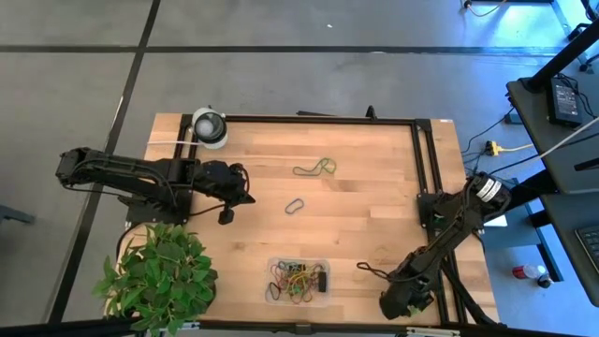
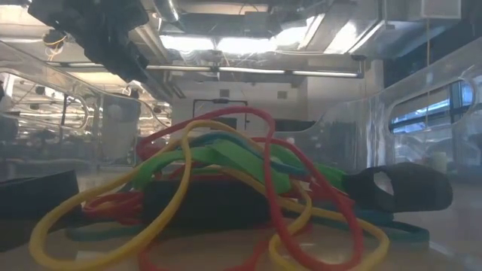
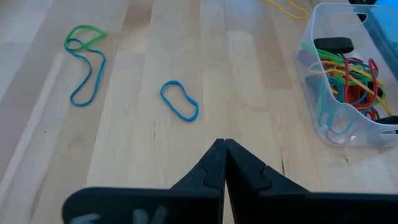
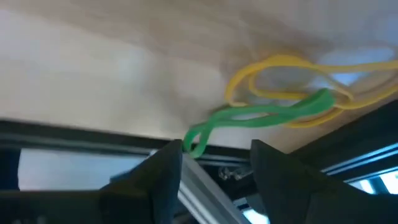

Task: Pick and place rubber bands into bin
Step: Put the green rubber band into the transparent bin

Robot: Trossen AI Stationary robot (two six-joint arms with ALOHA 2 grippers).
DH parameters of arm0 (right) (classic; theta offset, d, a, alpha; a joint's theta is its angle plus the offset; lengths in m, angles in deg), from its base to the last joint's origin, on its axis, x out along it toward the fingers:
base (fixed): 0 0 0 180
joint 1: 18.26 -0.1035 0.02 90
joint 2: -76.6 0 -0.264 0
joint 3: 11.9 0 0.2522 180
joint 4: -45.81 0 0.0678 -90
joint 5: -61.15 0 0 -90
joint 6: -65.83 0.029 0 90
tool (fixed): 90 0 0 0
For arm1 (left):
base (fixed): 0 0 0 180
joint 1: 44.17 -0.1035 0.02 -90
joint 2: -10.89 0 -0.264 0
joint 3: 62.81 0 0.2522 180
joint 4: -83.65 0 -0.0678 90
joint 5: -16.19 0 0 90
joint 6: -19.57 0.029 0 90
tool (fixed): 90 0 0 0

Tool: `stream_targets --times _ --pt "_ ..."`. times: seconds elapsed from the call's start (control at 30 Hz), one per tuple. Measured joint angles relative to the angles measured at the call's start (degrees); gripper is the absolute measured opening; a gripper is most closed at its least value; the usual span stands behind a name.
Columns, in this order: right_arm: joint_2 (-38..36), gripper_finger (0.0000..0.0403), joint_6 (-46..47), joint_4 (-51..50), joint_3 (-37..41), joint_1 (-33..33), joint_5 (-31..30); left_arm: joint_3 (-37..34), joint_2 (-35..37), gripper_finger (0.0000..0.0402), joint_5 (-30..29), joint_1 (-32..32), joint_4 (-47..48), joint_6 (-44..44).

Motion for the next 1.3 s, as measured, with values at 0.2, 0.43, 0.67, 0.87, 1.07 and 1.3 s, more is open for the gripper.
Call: stream_targets --times 0.2,0.43,0.67,0.87,1.07,1.3 --pt "0.2 0.0138 3.8 0.9 0.8 -0.9 -1.6 0.0 0.0 0.0002 0.0 0.0 0.0 0.0" --pt "0.4 0.0019 3.6 2.9 0.8 -0.7 -2.7 0.0 0.0 0.0002 0.0 0.0 0.0 -0.3" --pt "0.2 0.0004 3.5 -2.8 -5.1 -0.7 -4.7 0.0 0.0 0.0002 0.1 0.0 0.0 -0.7" --pt "0.2 0.0003 2.6 -24.8 -19.7 -0.8 -14.8 0.0 0.0 0.0002 0.1 0.0 0.0 -0.9" --pt "0.3 0.0002 0.7 -39.3 -34.7 0.0 -28.8 0.0 0.0 0.0002 0.1 0.0 0.0 -0.9" --pt "3.8 0.0001 -13.1 -38.3 -44.7 4.0 -51.8 0.0 0.0 0.0002 0.2 0.0 0.0 -0.9"
